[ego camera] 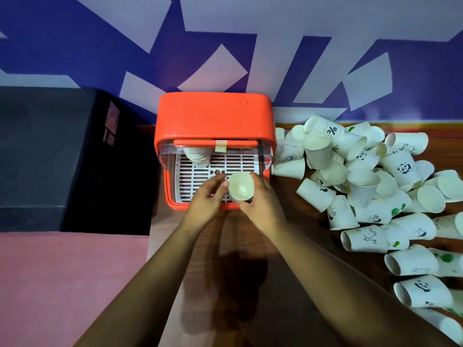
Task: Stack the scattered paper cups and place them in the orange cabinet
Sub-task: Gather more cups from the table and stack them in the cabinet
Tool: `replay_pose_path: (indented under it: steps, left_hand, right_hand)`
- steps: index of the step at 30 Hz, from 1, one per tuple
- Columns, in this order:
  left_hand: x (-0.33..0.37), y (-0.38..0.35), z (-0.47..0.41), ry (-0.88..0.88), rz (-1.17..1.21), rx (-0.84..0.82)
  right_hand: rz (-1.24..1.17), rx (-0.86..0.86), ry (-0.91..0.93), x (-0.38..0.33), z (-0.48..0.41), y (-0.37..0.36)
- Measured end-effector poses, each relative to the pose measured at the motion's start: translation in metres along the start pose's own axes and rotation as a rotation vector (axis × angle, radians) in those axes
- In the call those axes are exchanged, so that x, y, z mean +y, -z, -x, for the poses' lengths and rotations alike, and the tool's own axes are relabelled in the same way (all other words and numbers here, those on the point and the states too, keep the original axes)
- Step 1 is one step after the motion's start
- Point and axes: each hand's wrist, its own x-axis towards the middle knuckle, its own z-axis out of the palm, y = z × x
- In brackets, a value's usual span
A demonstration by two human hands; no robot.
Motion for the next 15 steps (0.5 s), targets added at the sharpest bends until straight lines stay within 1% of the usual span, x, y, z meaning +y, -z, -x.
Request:
replay_pose_path:
  steps: [2,4,7,8,12,15]
  left_hand:
    - [0.001,-0.003,-0.004,-0.036,-0.066,-0.061]
    - [0.001,-0.003,-0.007,-0.075,-0.144,-0.101]
    - [-0.004,0.0,-0.01,-0.083,-0.185,-0.11]
    - [-0.005,0.0,-0.011,-0.081,-0.181,-0.112]
    - [-0.005,-0.004,-0.014,-0.093,-0.21,-0.094]
    - [-0.003,-0.006,-0.015,-0.06,-0.232,-0.077]
  right_hand:
    - [0.006,-0.066,-0.016,0.0,-0.001,0.001]
    - [0.04,-0.071,-0.004,0.004,0.001,0.004]
    - [0.284,0.071,0.098,0.009,0.007,0.011]
    - [0.306,0.092,0.094,0.01,0.008,0.012]
    - [0.236,0.087,0.043,0.007,0.007,0.013]
    - [0.247,0.05,0.05,0.007,0.006,0.013]
